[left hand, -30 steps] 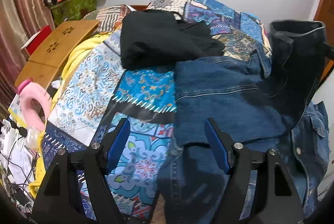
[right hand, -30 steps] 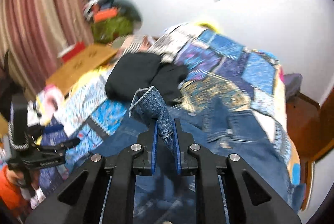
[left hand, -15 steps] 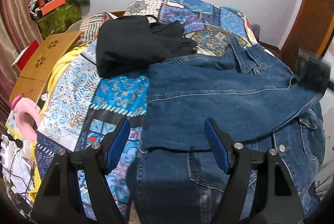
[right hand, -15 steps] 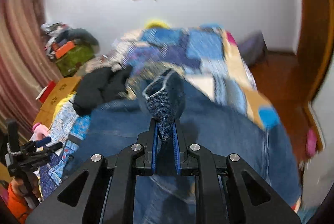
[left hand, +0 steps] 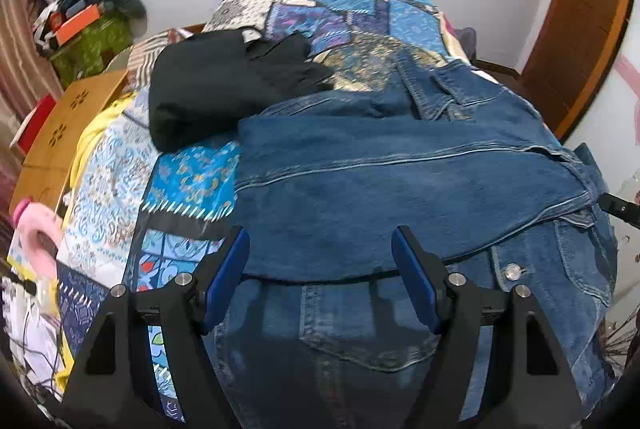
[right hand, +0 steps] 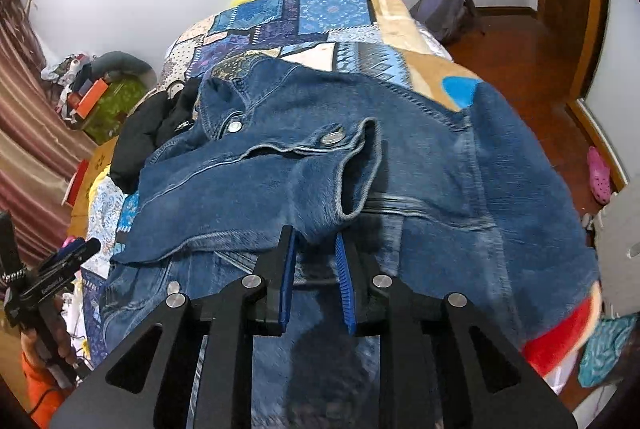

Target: Fold large clothes

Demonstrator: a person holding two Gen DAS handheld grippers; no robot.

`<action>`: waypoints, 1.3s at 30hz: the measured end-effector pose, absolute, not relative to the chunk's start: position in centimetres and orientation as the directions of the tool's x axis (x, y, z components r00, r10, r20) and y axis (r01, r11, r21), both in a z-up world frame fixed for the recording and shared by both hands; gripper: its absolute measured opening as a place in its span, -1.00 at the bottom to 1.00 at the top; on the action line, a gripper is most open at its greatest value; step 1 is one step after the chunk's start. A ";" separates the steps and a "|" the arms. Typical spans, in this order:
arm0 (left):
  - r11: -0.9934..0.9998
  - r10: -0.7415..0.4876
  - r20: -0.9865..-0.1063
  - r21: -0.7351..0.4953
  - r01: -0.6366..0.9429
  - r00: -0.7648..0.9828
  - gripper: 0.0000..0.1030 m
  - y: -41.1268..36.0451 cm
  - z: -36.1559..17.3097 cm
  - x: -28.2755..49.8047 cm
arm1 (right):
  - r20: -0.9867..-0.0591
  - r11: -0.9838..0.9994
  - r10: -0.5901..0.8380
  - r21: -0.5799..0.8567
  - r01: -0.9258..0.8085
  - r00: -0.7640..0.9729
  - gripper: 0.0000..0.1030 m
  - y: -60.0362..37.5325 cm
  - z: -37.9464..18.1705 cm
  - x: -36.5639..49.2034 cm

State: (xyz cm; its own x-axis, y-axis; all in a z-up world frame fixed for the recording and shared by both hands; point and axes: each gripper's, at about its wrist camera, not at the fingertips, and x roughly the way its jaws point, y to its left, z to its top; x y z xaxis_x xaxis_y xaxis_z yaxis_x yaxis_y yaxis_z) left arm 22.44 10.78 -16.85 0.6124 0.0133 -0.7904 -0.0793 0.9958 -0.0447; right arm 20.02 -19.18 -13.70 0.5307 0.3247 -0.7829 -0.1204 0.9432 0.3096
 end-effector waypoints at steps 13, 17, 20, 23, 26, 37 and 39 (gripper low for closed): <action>0.997 -0.074 -0.725 -0.044 0.061 0.685 0.42 4.3 -12.5 24.6 | -0.710 0.934 0.146 0.329 0.141 0.689 0.21 -30.0 -9.5 16.4; 0.994 -0.106 -0.705 -0.047 0.104 0.701 0.62 2.1 -11.9 25.2 | -0.718 0.899 0.126 0.375 0.228 0.684 0.22 -33.2 -10.0 15.9; 0.989 -0.132 -0.705 -0.049 0.137 0.697 0.62 0.4 -11.9 25.7 | -0.741 0.864 0.134 0.413 0.288 0.658 0.22 -35.0 -11.6 15.7; 0.985 -0.154 -0.713 -0.053 0.166 0.684 0.62 -1.2 -12.2 26.2 | -0.761 0.817 0.182 0.469 0.335 0.623 0.22 -36.6 -13.8 15.5; 0.981 -0.170 -0.721 -0.056 0.188 0.671 0.62 -2.5 -12.7 26.7 | -0.785 0.771 0.217 0.502 0.390 0.580 0.22 -37.9 -16.5 15.2; 0.982 -0.162 -0.746 -0.057 0.180 0.646 0.62 -3.1 -14.0 27.7 | -0.786 0.666 0.292 0.576 0.474 0.545 0.22 -40.7 -22.0 17.6; 0.984 -0.157 -0.747 -0.064 0.165 0.646 0.62 -2.6 -14.1 27.7 | -0.791 0.673 0.276 0.565 0.478 0.545 0.24 -40.8 -22.2 18.2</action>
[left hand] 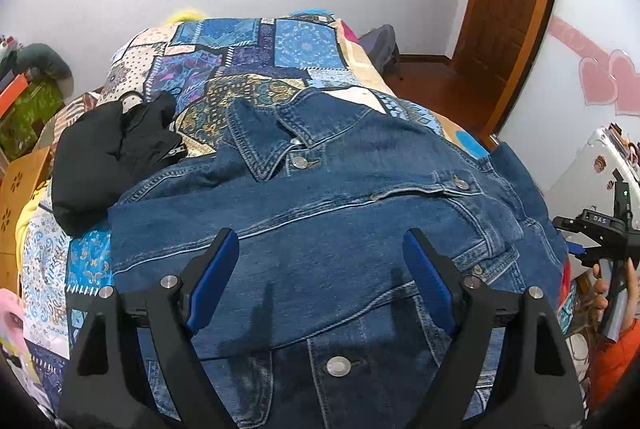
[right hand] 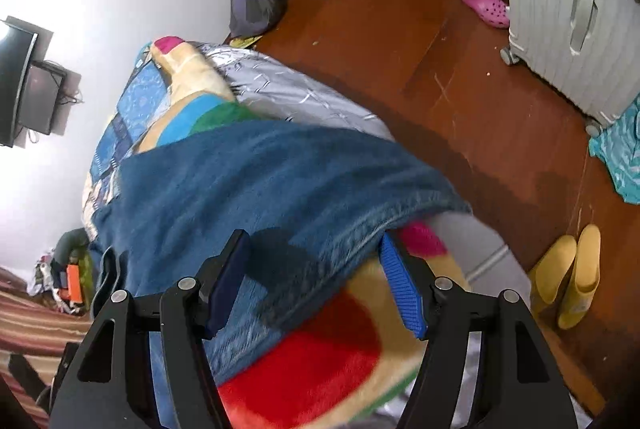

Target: Fold large clothes

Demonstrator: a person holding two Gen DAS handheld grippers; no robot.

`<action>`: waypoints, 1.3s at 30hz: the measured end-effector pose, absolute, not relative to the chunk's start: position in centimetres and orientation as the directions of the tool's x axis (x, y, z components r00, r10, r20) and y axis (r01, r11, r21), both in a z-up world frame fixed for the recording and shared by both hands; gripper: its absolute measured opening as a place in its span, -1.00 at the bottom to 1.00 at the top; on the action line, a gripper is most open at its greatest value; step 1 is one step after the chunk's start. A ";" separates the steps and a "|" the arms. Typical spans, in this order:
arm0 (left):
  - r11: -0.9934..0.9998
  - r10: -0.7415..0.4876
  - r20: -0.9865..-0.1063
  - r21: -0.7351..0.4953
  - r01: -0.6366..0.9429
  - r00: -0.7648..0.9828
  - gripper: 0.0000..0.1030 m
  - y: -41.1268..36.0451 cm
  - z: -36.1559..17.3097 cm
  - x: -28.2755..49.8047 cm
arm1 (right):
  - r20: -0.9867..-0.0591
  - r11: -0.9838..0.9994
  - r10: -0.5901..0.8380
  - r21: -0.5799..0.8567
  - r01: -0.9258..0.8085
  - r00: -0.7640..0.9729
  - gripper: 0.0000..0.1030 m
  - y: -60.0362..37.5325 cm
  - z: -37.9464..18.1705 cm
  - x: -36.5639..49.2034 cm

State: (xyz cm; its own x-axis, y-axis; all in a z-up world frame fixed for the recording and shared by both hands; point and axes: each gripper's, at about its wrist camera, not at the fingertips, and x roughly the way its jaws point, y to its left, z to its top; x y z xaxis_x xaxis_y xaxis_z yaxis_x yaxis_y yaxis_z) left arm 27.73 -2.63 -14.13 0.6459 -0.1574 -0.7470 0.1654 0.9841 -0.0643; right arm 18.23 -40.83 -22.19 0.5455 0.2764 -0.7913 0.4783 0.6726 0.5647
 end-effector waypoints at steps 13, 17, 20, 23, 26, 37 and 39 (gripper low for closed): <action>0.990 -0.141 -0.733 -0.089 0.112 0.666 0.62 0.1 -14.0 27.1 | -0.785 0.676 0.149 0.524 0.518 0.601 -0.81 -40.8 -20.0 19.2; 0.990 -0.144 -0.723 -0.098 0.105 0.675 0.62 0.9 -13.8 26.7 | -0.746 0.713 0.132 0.528 0.460 0.652 -0.82 -39.6 -16.5 19.0; 0.989 -0.145 -0.717 -0.105 0.100 0.682 0.62 1.6 -13.7 26.4 | -0.700 0.747 0.128 0.534 0.396 0.702 -0.82 -38.3 -13.2 18.7; 0.989 -0.148 -0.709 -0.114 0.095 0.690 0.62 2.2 -13.6 26.0 | -0.640 0.795 0.135 0.526 0.303 0.757 -0.82 -36.1 -9.5 18.6; 0.989 -0.148 -0.702 -0.125 0.083 0.697 0.62 3.0 -13.6 25.5 | -0.590 0.817 0.185 0.537 0.211 0.786 -0.82 -33.5 -6.9 18.9; 0.984 -0.130 -0.691 -0.176 0.009 0.711 0.62 7.1 -13.9 23.2 | -0.628 0.864 0.333 0.502 0.039 0.704 -0.82 -23.3 -9.0 20.2; 0.984 -0.119 -0.690 -0.177 -0.007 0.714 0.62 7.6 -14.1 22.8 | -0.658 0.873 0.351 0.487 0.022 0.667 -0.82 -21.8 -10.3 20.6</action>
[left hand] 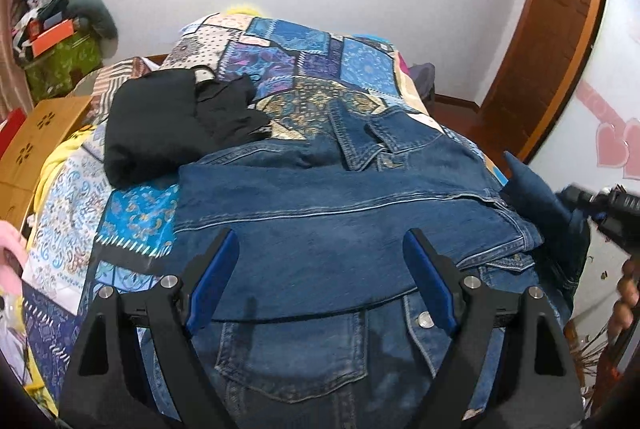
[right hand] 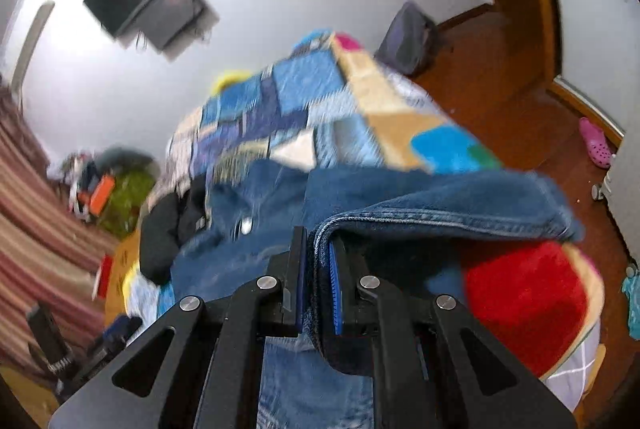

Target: Fold large clothes

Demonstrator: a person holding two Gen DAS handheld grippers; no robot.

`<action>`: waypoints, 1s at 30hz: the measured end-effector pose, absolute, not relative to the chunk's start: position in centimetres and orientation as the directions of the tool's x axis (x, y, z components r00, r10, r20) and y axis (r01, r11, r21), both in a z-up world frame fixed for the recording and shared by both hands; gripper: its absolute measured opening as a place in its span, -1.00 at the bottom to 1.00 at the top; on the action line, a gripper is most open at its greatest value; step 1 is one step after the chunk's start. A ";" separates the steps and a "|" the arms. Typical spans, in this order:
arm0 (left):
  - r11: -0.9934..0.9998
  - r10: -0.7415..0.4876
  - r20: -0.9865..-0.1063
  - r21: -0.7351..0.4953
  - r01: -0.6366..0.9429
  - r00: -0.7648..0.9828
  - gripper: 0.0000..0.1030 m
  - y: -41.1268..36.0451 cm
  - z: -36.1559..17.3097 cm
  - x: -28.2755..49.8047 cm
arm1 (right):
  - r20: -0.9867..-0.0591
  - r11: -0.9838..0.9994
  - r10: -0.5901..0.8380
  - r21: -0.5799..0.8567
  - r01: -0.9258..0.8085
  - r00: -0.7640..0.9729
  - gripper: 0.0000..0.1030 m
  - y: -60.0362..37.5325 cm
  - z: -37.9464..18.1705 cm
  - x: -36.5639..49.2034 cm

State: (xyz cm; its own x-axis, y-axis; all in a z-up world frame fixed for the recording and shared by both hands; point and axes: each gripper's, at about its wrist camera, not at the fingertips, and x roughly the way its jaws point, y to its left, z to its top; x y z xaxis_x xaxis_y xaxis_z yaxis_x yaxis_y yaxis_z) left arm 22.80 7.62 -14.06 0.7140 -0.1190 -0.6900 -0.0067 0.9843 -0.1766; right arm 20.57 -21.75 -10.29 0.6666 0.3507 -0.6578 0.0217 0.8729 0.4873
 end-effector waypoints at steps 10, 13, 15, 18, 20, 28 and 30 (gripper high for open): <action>0.986 -0.110 -0.721 -0.165 -0.015 0.684 0.62 7.3 -15.1 22.1 | -0.771 0.932 0.317 0.363 -0.028 0.553 -0.65 -19.3 -12.7 19.7; 0.988 -0.109 -0.722 -0.153 -0.003 0.683 0.62 6.5 -14.9 22.2 | -0.789 0.923 0.357 0.381 -0.057 0.501 -0.22 -19.3 -12.4 19.3; 0.991 -0.099 -0.722 -0.131 0.006 0.685 0.62 5.7 -14.7 22.4 | -0.782 0.920 0.366 0.386 -0.069 0.505 -0.10 -19.5 -12.0 19.0; 0.994 -0.096 -0.719 -0.102 0.032 0.688 0.62 4.4 -14.4 22.6 | -0.774 0.934 0.330 0.352 -0.065 0.540 0.01 -20.2 -11.4 18.1; 0.995 -0.095 -0.717 -0.086 0.048 0.690 0.62 3.5 -14.2 22.9 | -0.763 0.935 0.312 0.352 -0.042 0.566 0.03 -21.2 -11.0 17.9; 0.994 -0.108 -0.723 -0.065 0.089 0.683 0.62 0.6 -14.0 24.5 | -0.724 0.879 0.249 0.447 0.163 0.643 0.25 -28.0 -11.4 18.3; 0.993 -0.115 -0.729 -0.063 0.101 0.674 0.62 -0.1 -14.2 25.0 | -0.734 0.860 0.231 0.461 0.220 0.639 0.25 -29.6 -12.4 18.7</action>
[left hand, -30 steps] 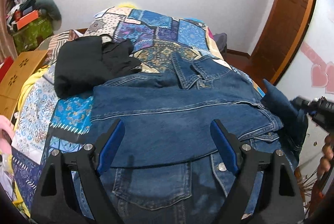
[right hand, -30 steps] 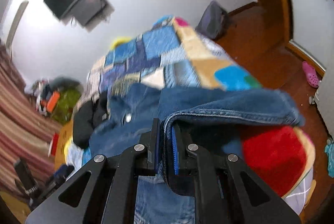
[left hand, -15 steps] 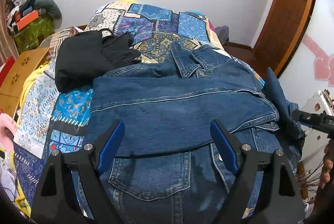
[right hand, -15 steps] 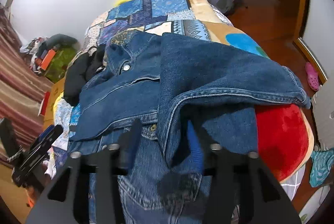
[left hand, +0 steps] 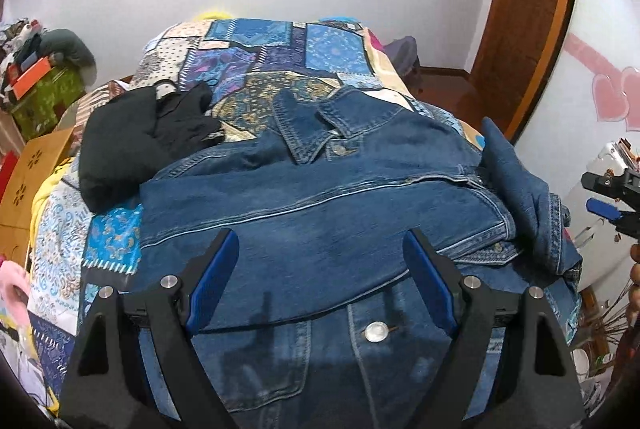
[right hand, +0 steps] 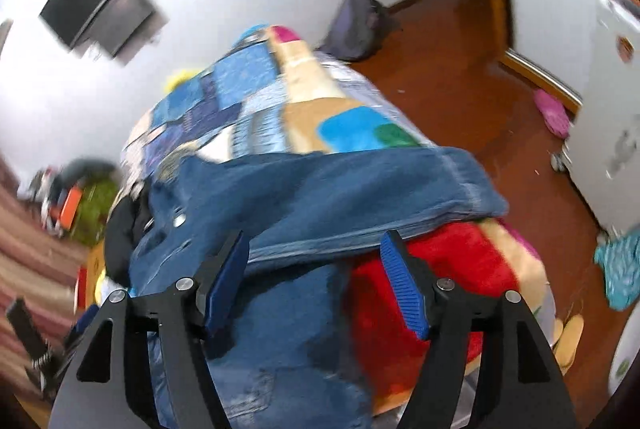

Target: Fold large clothes

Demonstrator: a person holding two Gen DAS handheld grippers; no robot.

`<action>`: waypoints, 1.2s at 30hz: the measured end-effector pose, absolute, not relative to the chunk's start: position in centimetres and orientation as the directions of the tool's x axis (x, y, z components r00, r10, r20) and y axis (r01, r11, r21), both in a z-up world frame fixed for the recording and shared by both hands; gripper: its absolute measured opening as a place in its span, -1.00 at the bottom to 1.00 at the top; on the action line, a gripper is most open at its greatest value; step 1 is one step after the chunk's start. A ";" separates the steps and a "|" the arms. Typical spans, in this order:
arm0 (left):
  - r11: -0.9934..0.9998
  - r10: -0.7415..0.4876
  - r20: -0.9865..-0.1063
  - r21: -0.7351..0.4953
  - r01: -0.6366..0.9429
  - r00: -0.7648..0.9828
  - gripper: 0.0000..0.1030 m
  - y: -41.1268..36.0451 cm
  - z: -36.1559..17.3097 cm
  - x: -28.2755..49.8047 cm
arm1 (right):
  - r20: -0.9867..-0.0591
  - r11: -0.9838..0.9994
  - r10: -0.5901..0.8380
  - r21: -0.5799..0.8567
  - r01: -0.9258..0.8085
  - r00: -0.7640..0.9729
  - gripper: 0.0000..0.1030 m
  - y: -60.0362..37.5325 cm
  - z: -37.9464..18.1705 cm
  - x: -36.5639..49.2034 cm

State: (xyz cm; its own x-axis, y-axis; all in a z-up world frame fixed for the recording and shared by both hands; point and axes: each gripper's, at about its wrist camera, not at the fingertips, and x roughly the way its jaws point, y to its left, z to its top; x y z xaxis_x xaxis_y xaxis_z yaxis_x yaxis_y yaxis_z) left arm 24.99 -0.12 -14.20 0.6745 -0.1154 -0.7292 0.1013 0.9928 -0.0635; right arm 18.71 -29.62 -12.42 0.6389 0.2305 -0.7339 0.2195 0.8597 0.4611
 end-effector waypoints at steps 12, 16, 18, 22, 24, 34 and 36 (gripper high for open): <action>0.991 -0.121 -0.767 -0.055 0.123 0.630 0.62 -1.8 -16.0 26.9 | -0.743 0.675 0.369 0.627 0.388 0.559 0.26 -33.9 -19.5 21.1; 0.992 -0.118 -0.774 -0.064 0.109 0.623 0.62 -1.4 -16.3 27.1 | -0.722 0.651 0.353 0.647 0.398 0.595 0.26 -34.6 -20.3 22.0; 0.992 -0.118 -0.772 -0.070 0.102 0.624 0.62 -1.1 -16.3 27.0 | -0.721 0.640 0.346 0.649 0.411 0.601 0.25 -35.0 -20.4 22.5; 0.993 -0.112 -0.766 -0.071 0.089 0.633 0.62 -0.4 -16.1 26.8 | -0.742 0.676 0.304 0.610 0.414 0.598 -0.52 -35.1 -19.5 23.0; 0.994 -0.107 -0.764 -0.069 0.083 0.636 0.62 0.0 -16.0 26.6 | -0.733 0.683 0.306 0.614 0.397 0.607 -0.68 -35.0 -18.6 23.0; 0.986 -0.152 -0.725 -0.157 0.054 0.672 0.62 3.4 -15.0 25.2 | -0.597 0.762 0.325 0.624 0.170 0.734 -0.79 -30.8 -9.0 22.5; 0.985 -0.151 -0.715 -0.166 0.044 0.682 0.62 4.2 -14.8 24.8 | -0.558 0.780 0.342 0.617 0.103 0.756 -0.80 -28.9 -6.5 22.3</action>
